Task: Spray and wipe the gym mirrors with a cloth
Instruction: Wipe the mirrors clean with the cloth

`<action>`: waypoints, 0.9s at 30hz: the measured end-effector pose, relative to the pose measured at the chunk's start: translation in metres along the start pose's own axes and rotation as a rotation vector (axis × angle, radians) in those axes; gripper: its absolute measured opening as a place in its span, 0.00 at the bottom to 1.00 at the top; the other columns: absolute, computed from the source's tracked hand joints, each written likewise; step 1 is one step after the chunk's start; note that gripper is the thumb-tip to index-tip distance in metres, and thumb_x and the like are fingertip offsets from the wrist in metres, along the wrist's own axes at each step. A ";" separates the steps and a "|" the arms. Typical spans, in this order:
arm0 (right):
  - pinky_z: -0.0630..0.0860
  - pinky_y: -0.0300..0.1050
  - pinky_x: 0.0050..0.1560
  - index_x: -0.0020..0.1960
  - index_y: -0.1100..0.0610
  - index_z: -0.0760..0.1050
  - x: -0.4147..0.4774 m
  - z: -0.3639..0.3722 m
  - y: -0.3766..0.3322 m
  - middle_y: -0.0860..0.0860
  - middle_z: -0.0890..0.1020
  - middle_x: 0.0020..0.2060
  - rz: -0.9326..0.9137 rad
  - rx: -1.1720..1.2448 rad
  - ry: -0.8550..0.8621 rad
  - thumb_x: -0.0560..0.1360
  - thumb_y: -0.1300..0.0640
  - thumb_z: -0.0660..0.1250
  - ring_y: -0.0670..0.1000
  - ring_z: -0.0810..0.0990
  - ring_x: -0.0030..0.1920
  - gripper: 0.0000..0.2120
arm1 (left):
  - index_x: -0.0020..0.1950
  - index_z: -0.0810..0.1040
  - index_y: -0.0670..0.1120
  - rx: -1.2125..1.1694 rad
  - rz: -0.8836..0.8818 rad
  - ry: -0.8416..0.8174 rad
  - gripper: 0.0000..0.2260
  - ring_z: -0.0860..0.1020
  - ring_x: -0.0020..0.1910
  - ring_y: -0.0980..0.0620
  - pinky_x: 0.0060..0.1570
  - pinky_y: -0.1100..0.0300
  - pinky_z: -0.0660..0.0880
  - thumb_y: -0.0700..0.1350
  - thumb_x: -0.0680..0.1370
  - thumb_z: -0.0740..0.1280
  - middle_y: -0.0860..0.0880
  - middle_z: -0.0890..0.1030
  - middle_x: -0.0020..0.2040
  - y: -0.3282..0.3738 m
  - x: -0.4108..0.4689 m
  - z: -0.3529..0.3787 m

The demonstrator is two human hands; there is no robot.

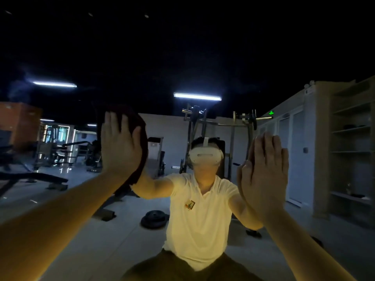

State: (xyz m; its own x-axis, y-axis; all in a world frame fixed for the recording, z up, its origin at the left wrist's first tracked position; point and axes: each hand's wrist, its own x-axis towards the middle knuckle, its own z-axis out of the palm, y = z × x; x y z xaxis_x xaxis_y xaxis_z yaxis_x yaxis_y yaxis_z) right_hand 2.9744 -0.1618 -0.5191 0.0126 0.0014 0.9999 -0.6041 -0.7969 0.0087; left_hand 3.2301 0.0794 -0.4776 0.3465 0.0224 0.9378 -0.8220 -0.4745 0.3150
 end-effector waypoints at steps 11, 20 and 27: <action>0.50 0.60 0.82 0.81 0.59 0.61 -0.005 -0.013 0.028 0.56 0.58 0.82 -0.105 0.187 -0.099 0.82 0.55 0.49 0.55 0.51 0.83 0.28 | 0.82 0.64 0.41 -0.169 0.591 -0.081 0.23 0.50 0.85 0.42 0.82 0.41 0.53 0.49 0.88 0.53 0.38 0.58 0.84 0.201 -0.155 0.074; 0.56 0.69 0.78 0.79 0.61 0.65 -0.043 -0.020 0.006 0.60 0.60 0.81 -0.112 0.172 -0.116 0.81 0.56 0.54 0.62 0.54 0.82 0.27 | 0.83 0.58 0.45 -0.010 0.436 -0.095 0.26 0.50 0.85 0.43 0.81 0.42 0.52 0.55 0.88 0.51 0.41 0.54 0.85 0.060 -0.124 0.041; 0.55 0.69 0.78 0.81 0.63 0.61 -0.071 -0.008 -0.010 0.62 0.58 0.82 -0.098 0.132 -0.072 0.79 0.60 0.62 0.62 0.52 0.83 0.31 | 0.78 0.63 0.31 0.006 -0.198 -0.098 0.32 0.59 0.80 0.29 0.78 0.32 0.58 0.56 0.87 0.48 0.27 0.62 0.79 -0.023 -0.162 0.022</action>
State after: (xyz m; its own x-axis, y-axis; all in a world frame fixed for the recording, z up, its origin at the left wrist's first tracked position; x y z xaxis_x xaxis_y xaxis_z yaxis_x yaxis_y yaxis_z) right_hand 2.9734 -0.1491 -0.5903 0.1262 0.0435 0.9911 -0.4876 -0.8673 0.1001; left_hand 3.2033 0.0673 -0.6403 0.5431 0.0302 0.8391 -0.7309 -0.4750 0.4901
